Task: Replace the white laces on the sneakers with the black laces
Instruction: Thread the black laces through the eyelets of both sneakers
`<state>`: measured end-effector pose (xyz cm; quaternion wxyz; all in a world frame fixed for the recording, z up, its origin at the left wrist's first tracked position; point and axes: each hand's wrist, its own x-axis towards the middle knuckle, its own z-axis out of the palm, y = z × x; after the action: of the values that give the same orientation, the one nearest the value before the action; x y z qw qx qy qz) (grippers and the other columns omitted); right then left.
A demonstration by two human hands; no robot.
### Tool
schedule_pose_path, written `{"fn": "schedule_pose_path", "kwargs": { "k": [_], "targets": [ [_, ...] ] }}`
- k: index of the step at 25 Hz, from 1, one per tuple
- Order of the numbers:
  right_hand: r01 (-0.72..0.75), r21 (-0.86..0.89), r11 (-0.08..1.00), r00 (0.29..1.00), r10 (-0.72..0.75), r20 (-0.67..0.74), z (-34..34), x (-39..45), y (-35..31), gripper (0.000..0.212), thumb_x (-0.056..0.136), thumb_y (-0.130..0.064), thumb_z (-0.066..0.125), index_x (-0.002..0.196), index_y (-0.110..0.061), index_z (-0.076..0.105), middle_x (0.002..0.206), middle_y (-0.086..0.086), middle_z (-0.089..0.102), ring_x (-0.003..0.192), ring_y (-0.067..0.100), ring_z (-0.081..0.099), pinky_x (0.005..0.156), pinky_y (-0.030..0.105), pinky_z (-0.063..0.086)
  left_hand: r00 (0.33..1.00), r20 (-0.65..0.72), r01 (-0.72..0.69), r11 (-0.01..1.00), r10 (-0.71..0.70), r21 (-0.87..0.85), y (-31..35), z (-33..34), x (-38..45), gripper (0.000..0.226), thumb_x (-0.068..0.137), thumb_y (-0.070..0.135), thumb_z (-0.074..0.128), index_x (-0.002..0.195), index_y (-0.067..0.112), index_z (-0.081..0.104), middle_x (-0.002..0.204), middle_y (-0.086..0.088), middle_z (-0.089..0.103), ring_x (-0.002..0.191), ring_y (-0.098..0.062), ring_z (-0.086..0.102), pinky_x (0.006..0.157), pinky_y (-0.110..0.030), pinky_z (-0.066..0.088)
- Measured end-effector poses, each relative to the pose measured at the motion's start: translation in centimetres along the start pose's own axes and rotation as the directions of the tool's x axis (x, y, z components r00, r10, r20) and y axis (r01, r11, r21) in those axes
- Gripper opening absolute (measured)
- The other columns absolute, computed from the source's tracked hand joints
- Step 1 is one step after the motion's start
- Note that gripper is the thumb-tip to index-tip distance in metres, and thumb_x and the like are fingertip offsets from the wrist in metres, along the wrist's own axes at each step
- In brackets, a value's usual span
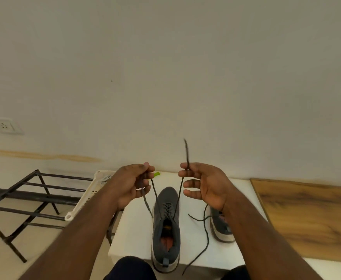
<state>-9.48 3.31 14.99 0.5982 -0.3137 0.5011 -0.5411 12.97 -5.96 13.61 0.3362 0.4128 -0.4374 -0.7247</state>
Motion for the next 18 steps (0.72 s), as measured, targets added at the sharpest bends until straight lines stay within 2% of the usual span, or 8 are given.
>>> {"fn": "schedule_pose_path", "kwargs": {
  "k": [2, 5, 6, 8, 10, 12, 15, 18],
  "targets": [
    [0.093, -0.061, 0.994, 0.995, -0.095, -0.029, 1.3, -0.5, -1.1, 0.023, 0.098, -0.014, 0.055, 0.116, -0.01, 0.069, 0.108, 0.011, 0.074, 0.08, 0.026, 0.069, 0.069, 0.039, 0.058, 0.998, 0.057, -0.012, 0.999, 0.014, -0.03, 1.6, 0.7, -0.6, 0.025, 0.101, 0.009, 0.047, 0.111, 0.0, 0.068, 0.099, -0.016, 0.072, 0.079, -0.023, 0.069, 0.078, -0.04, 0.058],
    [0.208, -0.212, 0.955, 0.955, -0.245, -0.167, 3.0, -0.4, -1.2, 0.016, 0.096, -0.018, 0.065, 0.109, -0.01, 0.069, 0.095, 0.012, 0.075, 0.071, 0.023, 0.069, 0.062, 0.033, 0.057, 0.993, 0.076, -0.097, 0.993, 0.092, 0.061, 2.4, 1.6, -1.5, 0.026, 0.1, -0.002, 0.046, 0.112, 0.004, 0.067, 0.106, -0.016, 0.074, 0.098, -0.028, 0.073, 0.088, -0.043, 0.056],
    [0.234, -0.238, 0.943, 0.936, -0.285, -0.208, 3.4, -0.2, -1.2, 0.014, 0.096, -0.019, 0.065, 0.106, -0.01, 0.069, 0.089, 0.012, 0.075, 0.066, 0.022, 0.067, 0.059, 0.031, 0.056, 0.989, 0.059, -0.139, 0.982, 0.132, 0.126, 2.4, 1.9, -1.8, 0.022, 0.1, 0.002, 0.051, 0.111, 0.007, 0.069, 0.103, -0.014, 0.075, 0.095, -0.027, 0.073, 0.087, -0.041, 0.057],
    [0.273, -0.278, 0.921, 0.902, -0.346, -0.258, 4.1, 0.3, -1.1, 0.009, 0.097, -0.018, 0.064, 0.102, -0.012, 0.069, 0.08, 0.01, 0.072, 0.06, 0.018, 0.061, 0.055, 0.029, 0.052, 0.976, 0.008, -0.213, 0.944, 0.218, 0.251, 2.5, 2.7, -2.2, 0.017, 0.099, 0.015, 0.057, 0.105, 0.012, 0.072, 0.09, -0.01, 0.073, 0.077, -0.022, 0.07, 0.074, -0.032, 0.057],
    [0.298, -0.34, 0.892, 0.869, -0.402, -0.29, 4.7, 1.0, -0.9, 0.006, 0.097, -0.019, 0.063, 0.097, -0.018, 0.069, 0.074, 0.004, 0.068, 0.058, 0.014, 0.056, 0.055, 0.027, 0.051, 0.949, -0.047, -0.279, 0.899, 0.312, 0.339, 2.7, 3.4, -1.9, 0.017, 0.099, 0.022, 0.058, 0.099, 0.018, 0.075, 0.075, -0.009, 0.06, 0.062, -0.018, 0.053, 0.06, -0.028, 0.047],
    [0.309, -0.374, 0.874, 0.835, -0.438, -0.334, 5.2, 1.8, -0.5, 0.006, 0.095, -0.021, 0.066, 0.095, -0.02, 0.072, 0.073, -0.004, 0.066, 0.064, 0.011, 0.056, 0.065, 0.03, 0.053, 0.92, -0.094, -0.313, 0.858, 0.38, 0.406, 3.1, 4.3, -1.4, 0.016, 0.097, 0.029, 0.06, 0.097, 0.026, 0.076, 0.074, -0.003, 0.059, 0.064, -0.016, 0.05, 0.059, -0.028, 0.045],
    [0.333, -0.346, 0.877, 0.807, -0.455, -0.377, 5.8, 2.9, -0.3, 0.007, 0.093, -0.02, 0.068, 0.097, -0.02, 0.074, 0.083, -0.007, 0.071, 0.079, 0.01, 0.064, 0.081, 0.033, 0.057, 0.898, -0.106, -0.342, 0.828, 0.427, 0.444, 3.9, 5.9, -1.0, 0.013, 0.095, 0.034, 0.062, 0.096, 0.033, 0.076, 0.086, 0.01, 0.068, 0.075, -0.014, 0.056, 0.065, -0.025, 0.049],
    [0.381, -0.324, 0.866, 0.779, -0.489, -0.391, 6.4, 3.5, -0.2, 0.011, 0.092, -0.014, 0.07, 0.097, -0.023, 0.073, 0.088, -0.005, 0.075, 0.084, 0.01, 0.069, 0.082, 0.031, 0.058, 0.889, -0.09, -0.366, 0.815, 0.449, 0.449, 4.3, 6.8, -0.3, 0.011, 0.094, 0.033, 0.065, 0.088, 0.036, 0.073, 0.086, 0.011, 0.07, 0.078, -0.016, 0.059, 0.068, -0.026, 0.051]
  ]
}}
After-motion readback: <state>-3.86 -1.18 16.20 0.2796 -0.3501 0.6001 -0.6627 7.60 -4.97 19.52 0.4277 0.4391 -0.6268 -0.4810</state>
